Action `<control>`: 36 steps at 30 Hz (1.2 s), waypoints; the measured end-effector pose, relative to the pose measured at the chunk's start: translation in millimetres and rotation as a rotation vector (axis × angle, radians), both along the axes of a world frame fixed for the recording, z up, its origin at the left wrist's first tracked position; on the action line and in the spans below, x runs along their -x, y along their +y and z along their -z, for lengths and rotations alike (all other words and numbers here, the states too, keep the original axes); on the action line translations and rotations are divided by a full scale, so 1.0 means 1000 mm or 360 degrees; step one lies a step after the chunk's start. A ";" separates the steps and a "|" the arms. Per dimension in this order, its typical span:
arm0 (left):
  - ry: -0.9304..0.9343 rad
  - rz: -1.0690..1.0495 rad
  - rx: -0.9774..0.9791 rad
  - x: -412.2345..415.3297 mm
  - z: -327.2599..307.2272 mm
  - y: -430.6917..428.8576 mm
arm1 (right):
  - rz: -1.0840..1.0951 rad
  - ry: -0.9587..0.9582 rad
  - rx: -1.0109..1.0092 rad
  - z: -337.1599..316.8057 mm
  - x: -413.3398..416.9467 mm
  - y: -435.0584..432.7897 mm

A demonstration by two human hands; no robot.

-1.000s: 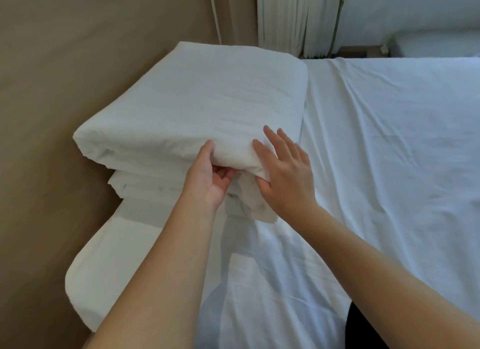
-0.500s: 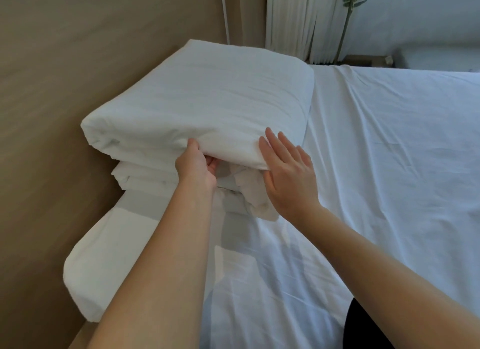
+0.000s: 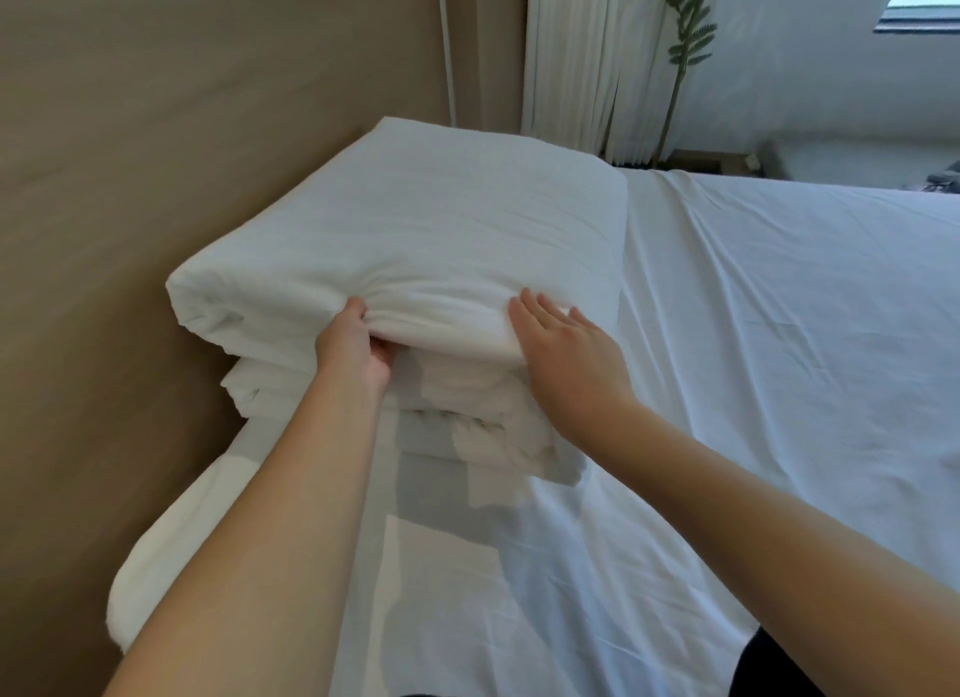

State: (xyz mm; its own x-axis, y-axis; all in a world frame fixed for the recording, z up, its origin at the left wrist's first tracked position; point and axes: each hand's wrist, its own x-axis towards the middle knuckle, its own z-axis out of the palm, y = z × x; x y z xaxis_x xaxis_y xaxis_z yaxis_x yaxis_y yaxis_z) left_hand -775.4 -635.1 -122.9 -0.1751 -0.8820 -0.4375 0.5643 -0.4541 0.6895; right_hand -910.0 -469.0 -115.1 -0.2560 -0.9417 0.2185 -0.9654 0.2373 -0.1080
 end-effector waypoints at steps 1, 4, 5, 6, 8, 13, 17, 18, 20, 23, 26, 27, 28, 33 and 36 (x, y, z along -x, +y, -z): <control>0.0034 0.0016 0.0001 -0.003 0.003 -0.002 | 0.0000 -0.0009 -0.0004 0.001 0.001 0.003; 0.0157 -0.0011 0.0053 -0.014 0.003 -0.013 | -0.0011 0.0005 -0.0094 0.005 0.000 0.005; 0.0157 -0.0043 0.0066 -0.016 0.002 -0.020 | -0.0019 0.0032 -0.0130 0.005 -0.001 0.002; 0.0128 -0.0085 0.0064 -0.018 0.003 -0.028 | -0.0034 0.0061 -0.0150 0.003 -0.002 -0.001; 0.0023 -0.0147 0.0018 -0.023 0.006 -0.036 | -0.0067 0.0057 -0.0165 -0.001 -0.005 -0.005; 0.0050 -0.0095 0.0017 -0.028 0.006 -0.034 | -0.0085 0.0094 -0.0263 0.002 -0.009 -0.002; -0.0125 -0.0201 -0.0005 -0.033 -0.001 -0.046 | -0.0085 0.0186 -0.0233 -0.004 -0.013 -0.012; -0.0195 -0.0276 -0.0025 -0.036 0.000 -0.051 | -0.0073 0.0199 -0.0259 -0.006 -0.013 -0.012; -0.0279 -0.0350 -0.0049 -0.040 0.002 -0.057 | -0.0046 0.0268 -0.0335 -0.008 -0.014 -0.010; -0.0321 -0.0343 -0.0035 -0.039 0.001 -0.056 | -0.0032 0.0338 -0.0402 -0.008 -0.016 -0.005; -0.0341 -0.0279 0.0036 -0.042 -0.004 -0.060 | 0.0120 0.0373 -0.0510 -0.007 -0.012 0.004; -0.0377 -0.0264 0.0060 -0.044 -0.005 -0.064 | 0.0201 0.0366 -0.0528 -0.007 -0.008 0.007; -0.0429 -0.0266 0.0061 -0.046 -0.007 -0.068 | 0.0279 0.0352 -0.0539 -0.007 -0.005 0.011; -0.0708 -0.0406 -0.0040 -0.052 -0.008 -0.084 | 0.0359 0.0347 -0.0678 -0.009 -0.006 0.022; -0.0707 -0.0401 -0.0060 -0.048 -0.006 -0.084 | 0.0364 0.0345 -0.0680 -0.011 -0.006 0.027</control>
